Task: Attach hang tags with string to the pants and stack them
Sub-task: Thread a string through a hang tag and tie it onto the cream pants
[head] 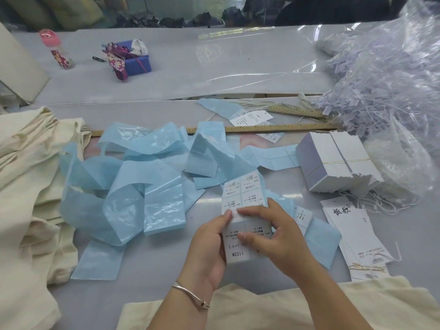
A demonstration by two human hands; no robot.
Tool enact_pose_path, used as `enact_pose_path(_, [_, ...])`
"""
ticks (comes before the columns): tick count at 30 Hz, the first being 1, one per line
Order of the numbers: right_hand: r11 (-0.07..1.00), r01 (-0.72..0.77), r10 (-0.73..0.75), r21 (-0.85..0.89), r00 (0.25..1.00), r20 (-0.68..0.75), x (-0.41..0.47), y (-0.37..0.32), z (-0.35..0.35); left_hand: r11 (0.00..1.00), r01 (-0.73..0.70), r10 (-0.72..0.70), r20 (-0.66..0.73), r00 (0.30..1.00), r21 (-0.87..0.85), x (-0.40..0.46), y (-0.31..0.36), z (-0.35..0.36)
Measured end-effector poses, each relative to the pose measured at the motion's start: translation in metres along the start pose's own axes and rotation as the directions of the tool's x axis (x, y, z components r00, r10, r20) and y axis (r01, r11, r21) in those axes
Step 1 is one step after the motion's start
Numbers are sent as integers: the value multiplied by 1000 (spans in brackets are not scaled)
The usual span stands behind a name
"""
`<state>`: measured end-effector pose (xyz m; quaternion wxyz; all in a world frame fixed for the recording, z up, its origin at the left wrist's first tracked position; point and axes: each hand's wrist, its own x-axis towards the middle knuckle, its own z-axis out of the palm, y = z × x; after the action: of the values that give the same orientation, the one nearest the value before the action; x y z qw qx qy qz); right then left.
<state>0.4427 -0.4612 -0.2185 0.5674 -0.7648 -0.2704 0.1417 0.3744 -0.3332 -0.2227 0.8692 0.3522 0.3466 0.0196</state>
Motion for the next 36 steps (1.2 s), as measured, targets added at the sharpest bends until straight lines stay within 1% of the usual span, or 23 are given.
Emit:
enact_pose_path(1, [1000,-4,4,-18,1000,-1,1,0,1,1000,22,-22,-6,1000,1,0,1,0])
enact_pose_path(3, [992,14,-16,-122,1000,-15,2,1,1,999,32,-31,-32,999,41,0,3,-2])
enact_pose_path(5, [970,72,-85,-233,995,-46,3,2,3,995,16,-10,-62,998,99,0,3,-3])
enact_pose_path(10, [926,191,-232,-325,968,-93,4,4,7,979,-3,30,-131,991,205,1,3,-1])
enact_pose_path(12, [895,246,-297,-372,951,-84,6,4,7,975,-6,37,-138,990,222,0,4,-1])
enact_pose_path(14, [874,266,-317,-407,946,-62,7,3,8,972,-20,54,-136,989,236,0,4,-1])
enact_pose_path(18, [883,231,-273,-409,961,-45,7,2,10,957,-76,105,-91,990,279,0,5,0])
enact_pose_path(21, [887,234,-271,-397,962,-40,7,3,11,950,-108,135,-72,988,292,-3,5,3])
enact_pose_path(27, [885,272,-317,-377,946,-62,7,3,10,940,-117,148,-74,986,322,-3,6,4])
enact_pose_path(33, [883,280,-344,-376,932,-113,6,7,14,950,-104,139,-101,985,294,0,5,4])
enact_pose_path(36, [861,314,-394,-400,909,-135,3,7,17,954,-95,128,-99,987,284,1,5,3])
